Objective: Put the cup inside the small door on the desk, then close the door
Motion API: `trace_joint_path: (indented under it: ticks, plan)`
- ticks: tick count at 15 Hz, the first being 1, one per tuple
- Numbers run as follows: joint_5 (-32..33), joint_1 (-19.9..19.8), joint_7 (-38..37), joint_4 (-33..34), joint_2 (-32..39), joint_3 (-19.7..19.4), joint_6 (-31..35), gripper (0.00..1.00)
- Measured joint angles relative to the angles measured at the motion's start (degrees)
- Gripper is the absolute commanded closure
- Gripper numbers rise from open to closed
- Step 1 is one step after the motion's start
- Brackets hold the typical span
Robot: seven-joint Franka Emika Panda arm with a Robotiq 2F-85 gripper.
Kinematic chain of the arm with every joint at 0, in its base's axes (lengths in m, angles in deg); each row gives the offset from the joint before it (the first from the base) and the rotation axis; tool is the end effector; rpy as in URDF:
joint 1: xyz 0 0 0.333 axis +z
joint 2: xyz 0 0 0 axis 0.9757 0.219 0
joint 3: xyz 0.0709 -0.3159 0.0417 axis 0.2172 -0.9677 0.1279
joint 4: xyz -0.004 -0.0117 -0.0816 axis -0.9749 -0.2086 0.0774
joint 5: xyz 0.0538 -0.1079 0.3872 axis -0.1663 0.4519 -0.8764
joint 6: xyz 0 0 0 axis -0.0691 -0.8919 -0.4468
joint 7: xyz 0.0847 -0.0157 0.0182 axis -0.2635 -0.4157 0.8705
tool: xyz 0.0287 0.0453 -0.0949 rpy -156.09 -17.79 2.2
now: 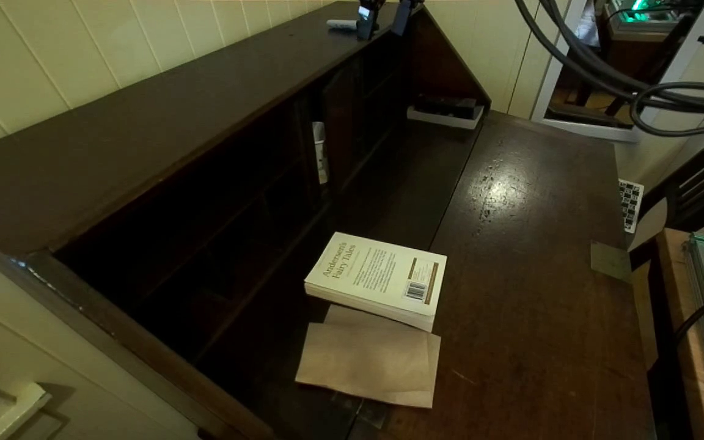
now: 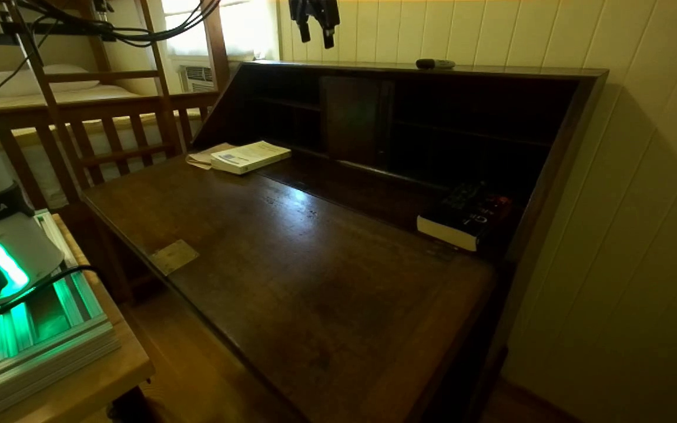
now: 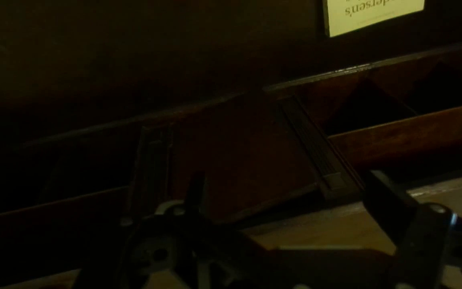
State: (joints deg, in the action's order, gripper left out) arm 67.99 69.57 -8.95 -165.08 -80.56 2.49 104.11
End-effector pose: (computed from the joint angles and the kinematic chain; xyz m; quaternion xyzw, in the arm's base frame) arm 0.5990 -0.0981 0.4968 -0.9841 0.0861 -0.1464 0.0514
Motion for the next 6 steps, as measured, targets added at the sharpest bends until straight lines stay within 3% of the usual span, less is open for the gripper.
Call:
trace_joint_path:
  ticks: [6]
  plan:
    - [2.8,0.2,0.1,-0.5,-3.1,-0.5,-7.5,0.00]
